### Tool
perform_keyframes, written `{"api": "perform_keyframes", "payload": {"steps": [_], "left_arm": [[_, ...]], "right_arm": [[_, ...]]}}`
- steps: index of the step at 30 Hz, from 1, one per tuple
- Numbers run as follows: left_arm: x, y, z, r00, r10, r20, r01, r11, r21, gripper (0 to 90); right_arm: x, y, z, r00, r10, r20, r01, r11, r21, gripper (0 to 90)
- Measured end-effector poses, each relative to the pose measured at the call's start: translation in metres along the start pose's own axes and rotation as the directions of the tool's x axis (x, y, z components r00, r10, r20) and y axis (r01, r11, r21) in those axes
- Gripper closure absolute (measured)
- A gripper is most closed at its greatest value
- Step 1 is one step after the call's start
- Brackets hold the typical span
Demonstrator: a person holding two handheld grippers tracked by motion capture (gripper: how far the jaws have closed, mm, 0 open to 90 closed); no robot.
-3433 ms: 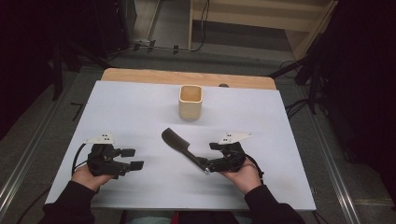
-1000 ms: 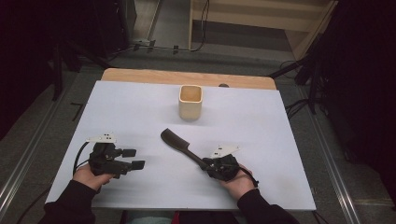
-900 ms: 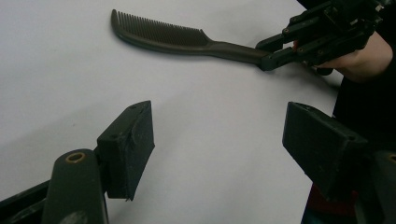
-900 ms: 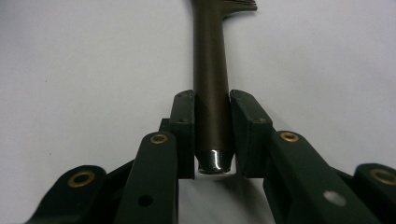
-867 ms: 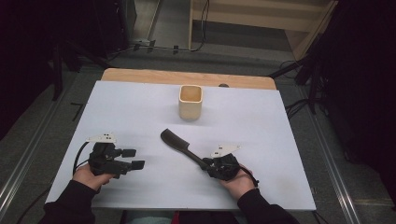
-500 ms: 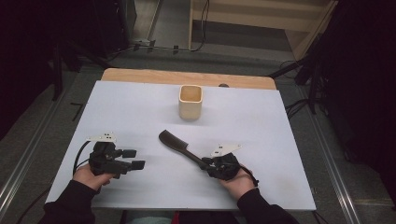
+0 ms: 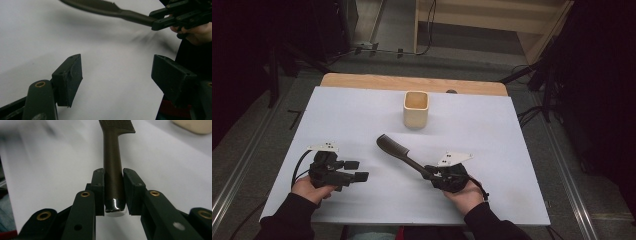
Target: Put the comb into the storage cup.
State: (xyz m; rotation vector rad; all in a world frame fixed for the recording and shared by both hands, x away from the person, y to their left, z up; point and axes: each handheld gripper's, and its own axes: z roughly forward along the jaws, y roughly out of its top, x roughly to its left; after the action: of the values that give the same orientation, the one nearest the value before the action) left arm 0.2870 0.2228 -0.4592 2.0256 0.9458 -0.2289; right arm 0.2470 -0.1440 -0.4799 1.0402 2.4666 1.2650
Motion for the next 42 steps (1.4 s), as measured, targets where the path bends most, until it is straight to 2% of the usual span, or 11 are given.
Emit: {"api": "perform_keyframes", "payload": {"steps": [3,9,13,17,21,26,31,33,38,42], "left_arm": [[-0.001,0.001,0.001,0.9999,-0.012,0.011,0.012,0.9999,-0.003,25.5],[-0.004,0.004,0.004,0.9997,-0.021,0.009,0.021,0.9996,-0.018,25.5],[-0.004,0.008,0.006,0.9994,-0.035,-0.002,0.035,0.9991,-0.026,25.4],[-0.005,0.013,0.009,0.9987,-0.050,-0.007,0.050,0.9982,-0.034,25.4],[-0.006,0.019,0.012,0.9986,-0.053,-0.004,0.053,0.9980,-0.035,25.4],[-0.008,0.026,0.017,0.9980,-0.062,-0.013,0.061,0.9973,-0.041,25.4],[-0.011,0.035,0.021,0.9975,-0.069,-0.017,0.068,0.9952,-0.070,25.4],[-0.011,0.039,0.022,0.9972,-0.071,-0.023,0.069,0.9952,-0.070,25.4],[-0.011,0.046,0.027,0.9972,-0.070,-0.027,0.068,0.9955,-0.066,25.4],[-0.010,0.052,0.031,0.9974,-0.064,-0.033,0.062,0.9961,-0.062,25.4]], "right_arm": [[0.002,0.002,-0.001,0.9996,0.027,0.000,-0.027,0.9993,-0.026,70.4],[0.006,0.007,-0.002,0.9981,0.060,0.016,-0.059,0.9967,-0.056,70.3],[0.013,0.013,0.000,0.9965,0.078,0.031,-0.076,0.9949,-0.066,70.3],[0.023,0.018,0.003,0.9927,0.085,0.086,-0.079,0.9944,-0.070,70.3],[0.029,0.021,0.005,0.9885,0.112,0.101,-0.103,0.9906,-0.089,70.4],[0.037,0.024,0.009,0.9799,0.150,0.132,-0.135,0.9842,-0.115,70.3],[0.047,0.027,0.015,0.9726,0.147,0.180,-0.122,0.9819,-0.145,70.3],[0.048,0.028,0.018,0.9686,0.162,0.188,-0.133,0.9785,-0.158,70.3],[0.048,0.028,0.023,0.9538,0.224,0.200,-0.182,0.9610,-0.208,70.3],[0.049,0.029,0.024,0.9467,0.240,0.215,-0.186,0.9520,-0.243,70.3]]}}
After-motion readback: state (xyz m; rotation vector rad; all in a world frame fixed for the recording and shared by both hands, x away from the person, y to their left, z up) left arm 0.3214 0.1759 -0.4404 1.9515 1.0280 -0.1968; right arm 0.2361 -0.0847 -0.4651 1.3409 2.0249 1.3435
